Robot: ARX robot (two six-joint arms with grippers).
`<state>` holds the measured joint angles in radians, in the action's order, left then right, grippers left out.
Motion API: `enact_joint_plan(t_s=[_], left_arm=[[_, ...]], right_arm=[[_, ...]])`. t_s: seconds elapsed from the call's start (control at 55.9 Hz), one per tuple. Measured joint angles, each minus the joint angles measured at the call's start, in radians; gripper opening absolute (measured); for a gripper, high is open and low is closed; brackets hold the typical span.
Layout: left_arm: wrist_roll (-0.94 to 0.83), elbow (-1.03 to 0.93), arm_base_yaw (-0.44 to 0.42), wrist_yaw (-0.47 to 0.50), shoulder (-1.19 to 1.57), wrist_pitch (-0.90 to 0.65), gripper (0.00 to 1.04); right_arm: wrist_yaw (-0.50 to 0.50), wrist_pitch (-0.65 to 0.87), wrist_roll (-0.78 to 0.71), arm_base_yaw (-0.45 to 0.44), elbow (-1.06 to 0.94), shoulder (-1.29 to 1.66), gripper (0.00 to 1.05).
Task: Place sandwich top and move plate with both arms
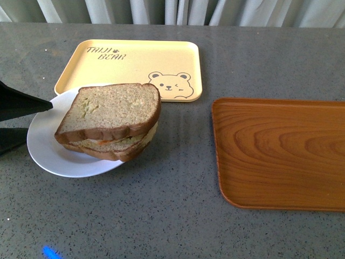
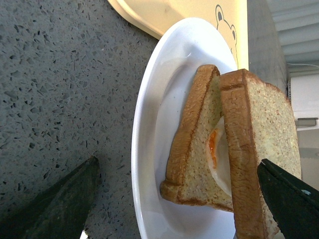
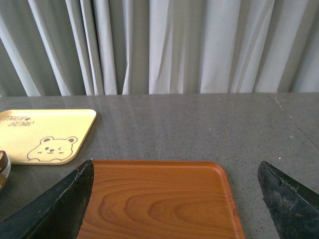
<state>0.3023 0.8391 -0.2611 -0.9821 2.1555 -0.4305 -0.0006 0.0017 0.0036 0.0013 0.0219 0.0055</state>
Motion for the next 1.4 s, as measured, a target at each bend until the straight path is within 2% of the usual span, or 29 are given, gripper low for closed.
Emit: enact_joint_plan(t_s=[0.072, 0.215, 0.286, 0.429, 0.554, 0.626, 0.912, 1.163, 1.395], left_arm=[[-0.001, 0.0, 0.003, 0.006, 0.002, 0.006, 0.89], [-0.008, 0.006, 0.006, 0.01, 0.006, 0.024, 0.85], [-0.011, 0.01, 0.008, 0.011, 0.006, 0.032, 0.75], [-0.018, 0.016, 0.009, 0.011, 0.006, 0.041, 0.45], [-0.02, 0.019, 0.009, 0.012, 0.007, 0.043, 0.14], [-0.013, 0.02, 0.009, 0.001, 0.008, 0.043, 0.02], [0.019, 0.024, 0.008, -0.019, 0.013, 0.004, 0.02], [0.158, -0.016, 0.01, -0.021, 0.003, -0.108, 0.02], [0.233, -0.045, 0.006, -0.01, -0.06, -0.138, 0.02]], right_arm=[[0.0, 0.0, 0.0, 0.0, 0.0, 0.0, 0.96], [0.0, 0.0, 0.0, 0.0, 0.0, 0.0, 0.96], [0.0, 0.0, 0.0, 0.0, 0.0, 0.0, 0.96], [0.0, 0.0, 0.0, 0.0, 0.0, 0.0, 0.96], [0.0, 0.0, 0.0, 0.0, 0.0, 0.0, 0.96], [0.0, 0.0, 0.0, 0.0, 0.0, 0.0, 0.96], [0.0, 0.0, 0.0, 0.0, 0.0, 0.0, 0.96], [0.0, 0.0, 0.0, 0.0, 0.0, 0.0, 0.96], [0.0, 0.0, 0.0, 0.0, 0.0, 0.0, 0.96]])
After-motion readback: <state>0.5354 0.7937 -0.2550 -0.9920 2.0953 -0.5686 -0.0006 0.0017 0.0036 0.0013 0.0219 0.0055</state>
